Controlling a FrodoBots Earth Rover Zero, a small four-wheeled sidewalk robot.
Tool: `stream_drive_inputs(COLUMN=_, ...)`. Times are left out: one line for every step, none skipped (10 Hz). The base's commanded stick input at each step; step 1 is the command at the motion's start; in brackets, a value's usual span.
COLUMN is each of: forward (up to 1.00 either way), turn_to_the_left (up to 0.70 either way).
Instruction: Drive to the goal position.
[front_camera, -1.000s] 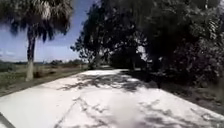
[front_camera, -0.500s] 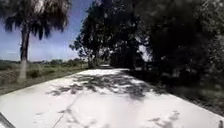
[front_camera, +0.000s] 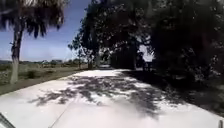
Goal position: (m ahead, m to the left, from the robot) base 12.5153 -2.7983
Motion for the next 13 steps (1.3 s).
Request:
stream_drive_inputs(forward=0.85, turn_to_the_left=0.34)
stream_drive_inputs(forward=0.85, turn_to_the_left=0.2)
stream_drive_inputs(forward=0.85, turn_to_the_left=0.0)
stream_drive_inputs(forward=0.85, turn_to_the_left=0.0)
stream_drive_inputs(forward=0.85, turn_to_the_left=0.0)
stream_drive_inputs(forward=0.85, turn_to_the_left=0.0)
stream_drive_inputs(forward=0.85, turn_to_the_left=0.0)
stream_drive_inputs(forward=0.85, turn_to_the_left=0.0)
stream_drive_inputs(forward=0.85, turn_to_the_left=0.0)
stream_drive_inputs(forward=0.85, turn_to_the_left=0.0)
stream_drive_inputs(forward=0.85, turn_to_the_left=0.0)
stream_drive_inputs(forward=0.85, turn_to_the_left=0.0)
stream_drive_inputs(forward=0.85, turn_to_the_left=0.0)
